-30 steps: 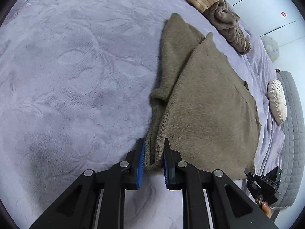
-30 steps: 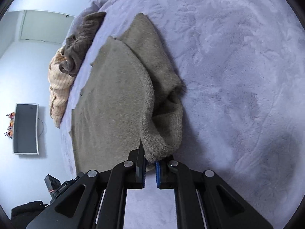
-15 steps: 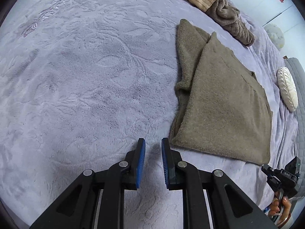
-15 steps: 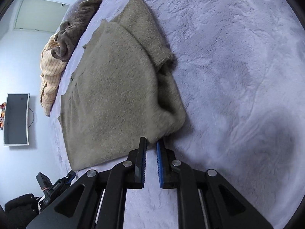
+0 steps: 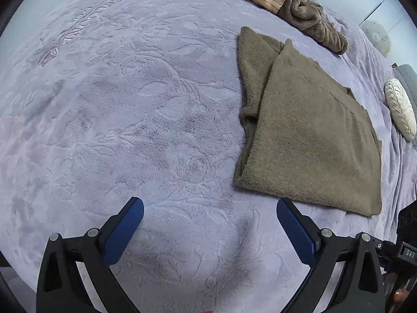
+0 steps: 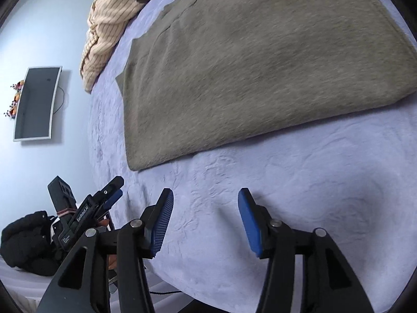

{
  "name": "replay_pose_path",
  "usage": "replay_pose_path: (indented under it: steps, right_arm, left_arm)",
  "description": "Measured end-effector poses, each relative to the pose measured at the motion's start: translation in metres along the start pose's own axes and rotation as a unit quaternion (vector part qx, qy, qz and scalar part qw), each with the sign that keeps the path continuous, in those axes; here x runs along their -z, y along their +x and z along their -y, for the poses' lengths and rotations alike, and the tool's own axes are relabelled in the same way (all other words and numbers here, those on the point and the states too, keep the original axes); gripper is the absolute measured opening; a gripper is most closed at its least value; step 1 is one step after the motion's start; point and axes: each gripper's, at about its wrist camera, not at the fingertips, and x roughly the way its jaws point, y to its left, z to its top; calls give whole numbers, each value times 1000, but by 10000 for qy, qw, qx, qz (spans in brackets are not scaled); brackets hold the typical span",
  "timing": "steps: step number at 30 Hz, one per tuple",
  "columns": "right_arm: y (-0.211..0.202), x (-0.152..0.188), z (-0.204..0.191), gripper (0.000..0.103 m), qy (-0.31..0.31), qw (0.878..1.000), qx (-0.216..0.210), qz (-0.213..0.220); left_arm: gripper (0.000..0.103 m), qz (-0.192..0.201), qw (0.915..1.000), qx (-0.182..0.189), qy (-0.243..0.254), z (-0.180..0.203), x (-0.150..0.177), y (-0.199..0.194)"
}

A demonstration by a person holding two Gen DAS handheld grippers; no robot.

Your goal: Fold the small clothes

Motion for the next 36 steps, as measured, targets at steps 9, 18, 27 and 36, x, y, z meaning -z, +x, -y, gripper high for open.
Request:
replay_pose_path:
  steps: [9,18,27,36]
  right_arm:
    - [40,9,-38,59,-142,9994,-55,-302]
    - [82,0,-54,67,274,9980,-461,-330]
    - [94,-8,-50,67,877,9931,-774,88]
    - [92,-6,-41,67,1185,9883,-909,322]
  left_arm:
    - [102,-255,9992,-44,-291,-33,-5,12]
    - [102,-247,9996,65,-138,-41,-8,10]
    - [102,-371,9992,153,57,-38,-14,16]
    - [102,-426,9988,184,165,-31,-27,26]
